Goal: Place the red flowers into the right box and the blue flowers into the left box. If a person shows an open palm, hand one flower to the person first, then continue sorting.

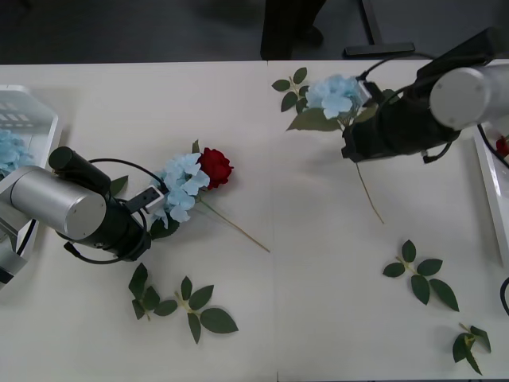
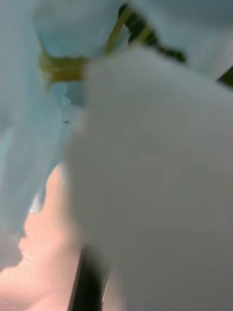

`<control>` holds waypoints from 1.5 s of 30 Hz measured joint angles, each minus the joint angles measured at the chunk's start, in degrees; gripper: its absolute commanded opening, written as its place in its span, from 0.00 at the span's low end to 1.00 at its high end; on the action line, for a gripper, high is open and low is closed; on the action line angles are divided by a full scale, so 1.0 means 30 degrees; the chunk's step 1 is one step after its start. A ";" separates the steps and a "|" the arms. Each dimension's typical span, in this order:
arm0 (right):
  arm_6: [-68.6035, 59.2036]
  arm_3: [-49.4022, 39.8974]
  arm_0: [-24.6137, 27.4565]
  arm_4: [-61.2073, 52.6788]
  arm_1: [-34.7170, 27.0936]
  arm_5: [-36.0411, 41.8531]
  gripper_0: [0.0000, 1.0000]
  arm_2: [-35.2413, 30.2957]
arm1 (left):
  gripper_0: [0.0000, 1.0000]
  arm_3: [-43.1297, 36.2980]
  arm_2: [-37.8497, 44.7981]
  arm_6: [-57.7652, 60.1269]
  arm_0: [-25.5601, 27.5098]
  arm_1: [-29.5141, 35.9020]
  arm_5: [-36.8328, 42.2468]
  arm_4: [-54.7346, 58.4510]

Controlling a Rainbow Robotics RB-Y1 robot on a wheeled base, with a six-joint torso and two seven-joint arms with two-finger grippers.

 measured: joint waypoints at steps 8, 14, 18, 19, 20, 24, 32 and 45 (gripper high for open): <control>0.7126 -0.1736 0.0033 -0.7250 -0.0224 0.0607 0.00 -0.3536 | 0.00 0.0010 -0.0034 -0.0001 -0.0021 -0.0005 -0.0066 -0.0182; 1.2201 -0.3944 0.0036 -1.0755 -0.0217 0.0275 0.00 -0.3530 | 0.00 -0.0010 -0.0034 -0.0002 -0.0073 -0.0005 -0.0332 -0.0221; 1.2187 -0.5196 0.0037 -1.1810 -0.0043 -0.0815 0.00 -0.3524 | 0.00 -0.0612 0.0046 -0.0002 -0.0193 -0.0005 0.0046 -0.0221; 1.2187 -0.5423 0.0038 -1.1864 0.0116 -0.1174 0.00 -0.3523 | 0.00 -0.1020 0.0164 -0.0002 -0.0217 -0.0005 0.0486 -0.0217; 1.2187 -0.5602 0.0038 -1.1875 0.0312 -0.1470 0.00 -0.3522 | 0.00 -0.1492 0.0327 -0.0002 -0.0244 -0.0005 0.1043 -0.0205; 1.2186 -0.5726 0.0039 -1.1884 0.1520 -0.1910 0.00 -0.3507 | 0.00 -0.3596 0.1423 -0.0002 -0.0256 -0.0014 0.3282 0.0013; 1.1667 -0.5718 0.0041 -1.1883 0.2210 -0.2976 0.00 -0.2323 | 0.00 -0.5806 0.4210 0.0000 -0.0270 -0.0031 0.6091 0.3191; 1.0674 -0.5717 0.0042 -1.1869 0.2210 -0.3113 0.00 -0.1839 | 0.00 -0.6015 0.6284 0.0001 -0.0273 -0.0043 0.7134 0.5757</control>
